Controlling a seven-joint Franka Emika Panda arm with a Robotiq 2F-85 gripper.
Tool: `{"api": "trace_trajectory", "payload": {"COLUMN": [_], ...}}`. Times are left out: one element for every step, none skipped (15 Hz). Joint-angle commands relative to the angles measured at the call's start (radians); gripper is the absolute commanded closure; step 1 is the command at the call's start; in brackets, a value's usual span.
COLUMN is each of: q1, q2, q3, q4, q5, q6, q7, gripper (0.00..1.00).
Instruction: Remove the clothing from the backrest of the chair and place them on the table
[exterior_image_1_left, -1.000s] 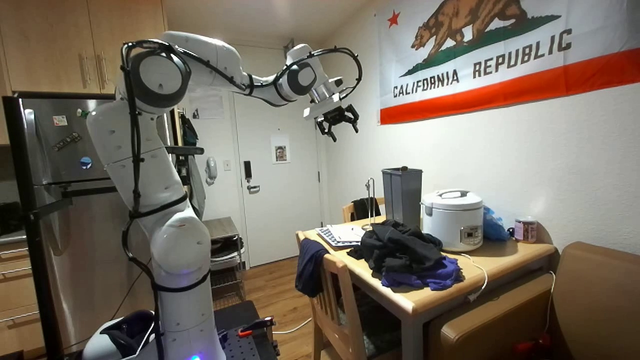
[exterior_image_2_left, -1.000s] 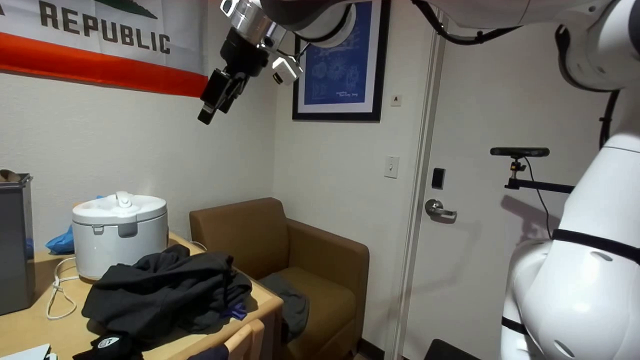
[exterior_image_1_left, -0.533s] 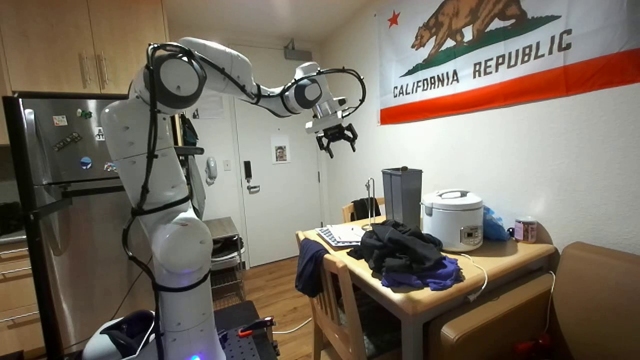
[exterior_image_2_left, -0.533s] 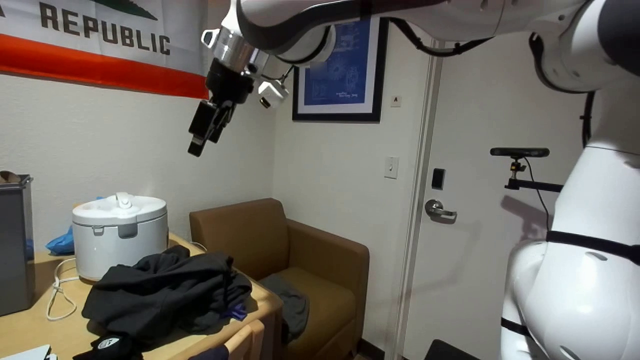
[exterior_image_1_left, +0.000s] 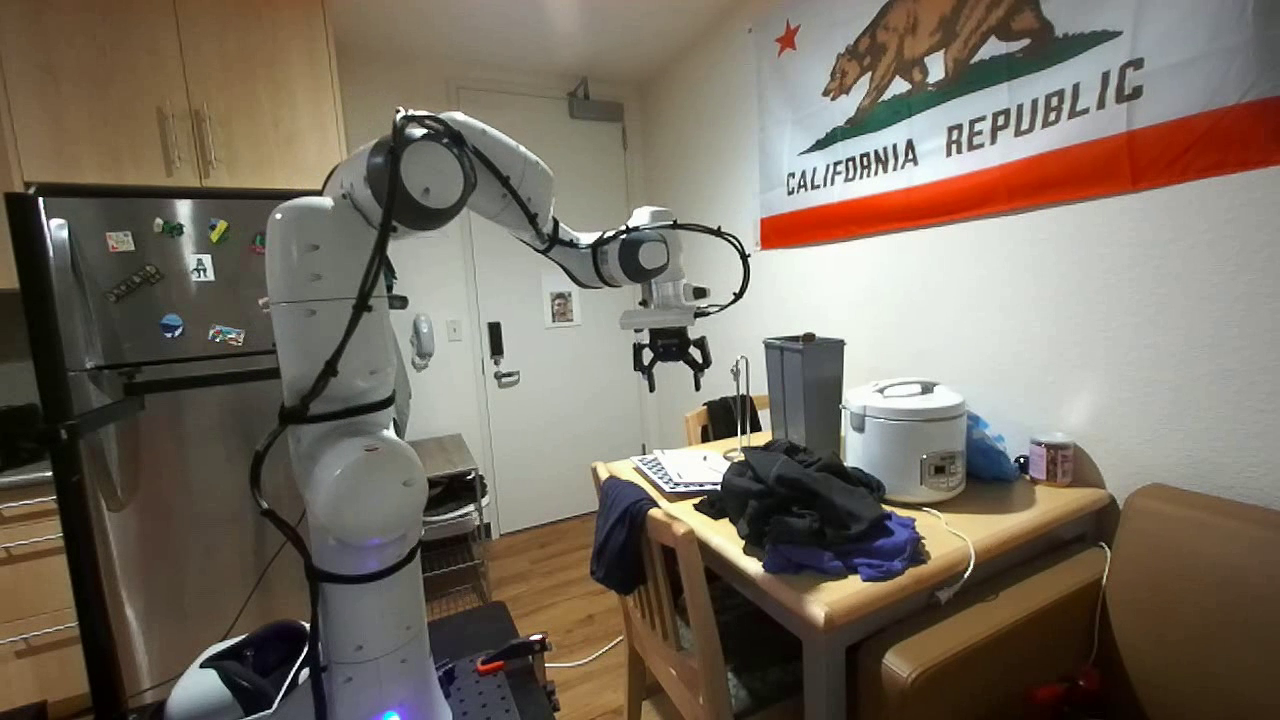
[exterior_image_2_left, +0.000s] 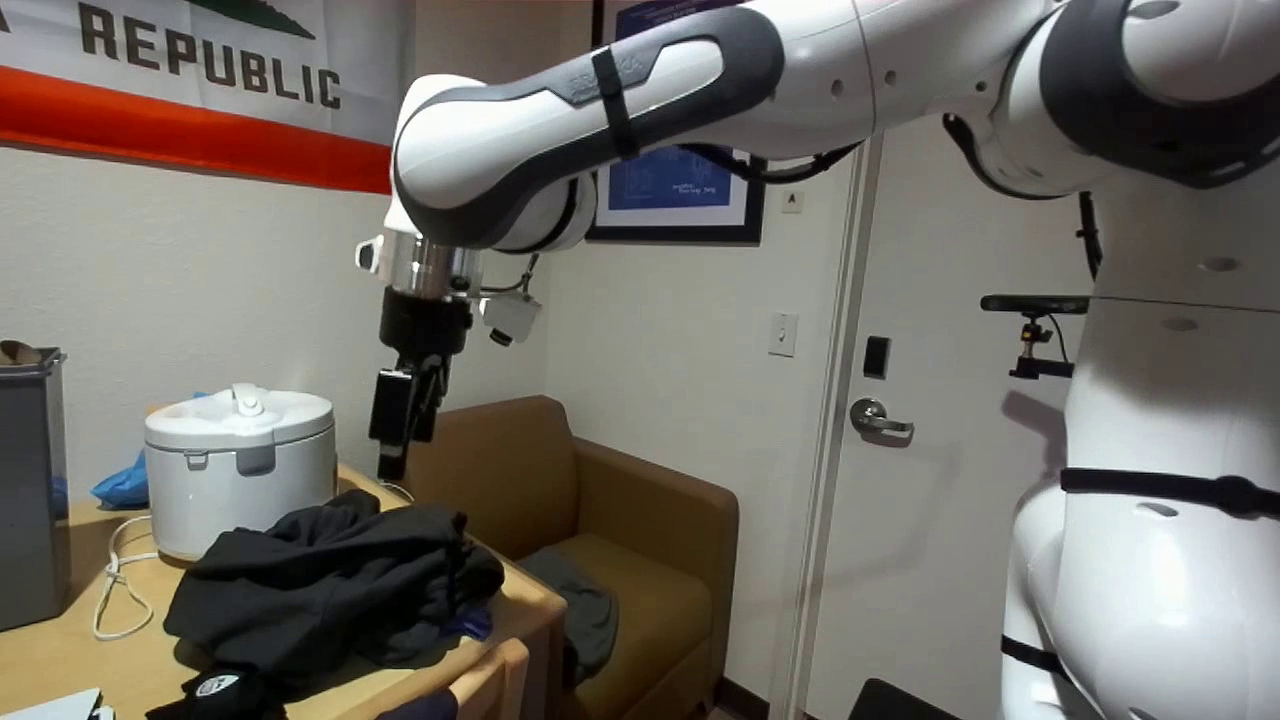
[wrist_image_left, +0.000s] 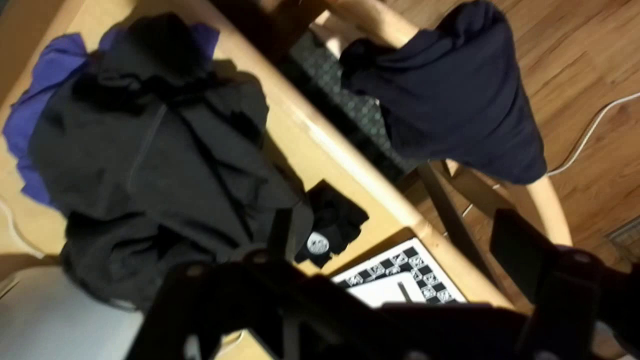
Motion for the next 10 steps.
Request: {"api": "trace_trajectory", "payload": {"q1": [-0.005,-0.005,-0.005,-0.008,-0.01,-0.01,-0.011,-0.011,-0.012,-0.012], "q2": [0.073,0.09,0.103,0.108,0.098,0.105,0.108,0.108,0.108,0.108], "q3": [0.015,0.02,0.023,0.025,0.026,0.028,0.028,0.028,0.028,0.028], "q4": [0.025,0.029,0.035,0.038,0.009,0.009,0.009,0.009,0.01,0.01], "q5": [0.006,0.002,-0.001,-0.003,-0.001,-0.001,-0.001,-0.001,-0.001,-0.001], "q6": [-0.123,-0.15,-0.173,-0.191,-0.135,-0.138,-0.137,-0.137,-0.137,-0.137], "q7": [-0.017,-0.019,-0.016,-0.009,-0.003,-0.003,-0.003,-0.003,-0.003,-0.003], "gripper": [0.0,0.0,0.0,0.0,0.0,0.0,0.0,0.0,0.0,0.0]}}
